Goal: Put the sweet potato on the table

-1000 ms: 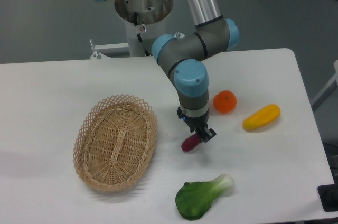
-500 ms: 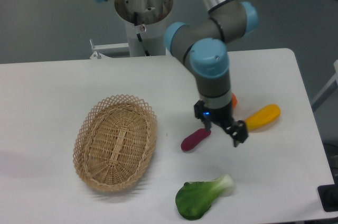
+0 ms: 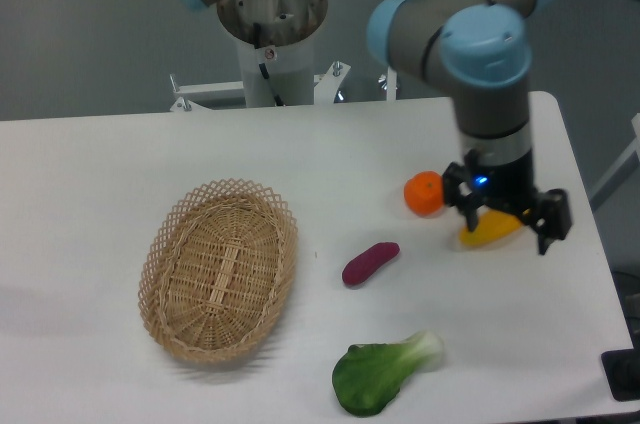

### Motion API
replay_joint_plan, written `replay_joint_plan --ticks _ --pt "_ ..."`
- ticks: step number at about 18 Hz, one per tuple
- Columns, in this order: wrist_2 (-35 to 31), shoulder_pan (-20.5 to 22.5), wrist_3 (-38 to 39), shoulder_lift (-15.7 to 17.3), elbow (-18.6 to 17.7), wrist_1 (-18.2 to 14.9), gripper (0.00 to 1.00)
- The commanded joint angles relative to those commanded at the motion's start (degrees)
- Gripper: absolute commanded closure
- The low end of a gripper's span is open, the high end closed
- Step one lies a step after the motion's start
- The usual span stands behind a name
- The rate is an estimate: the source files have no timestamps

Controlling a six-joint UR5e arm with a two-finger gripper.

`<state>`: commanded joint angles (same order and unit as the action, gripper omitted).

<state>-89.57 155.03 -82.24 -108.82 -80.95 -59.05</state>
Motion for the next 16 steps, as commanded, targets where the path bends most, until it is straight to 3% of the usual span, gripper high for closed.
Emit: replay_joint_plan --ticks 6,16 --pt "5.8 5.9 -15.6 2.7 -0.9 -8.1 0.00" --pt "8.3 6.7 -16.4 3.9 -2.1 -7.9 0.00"
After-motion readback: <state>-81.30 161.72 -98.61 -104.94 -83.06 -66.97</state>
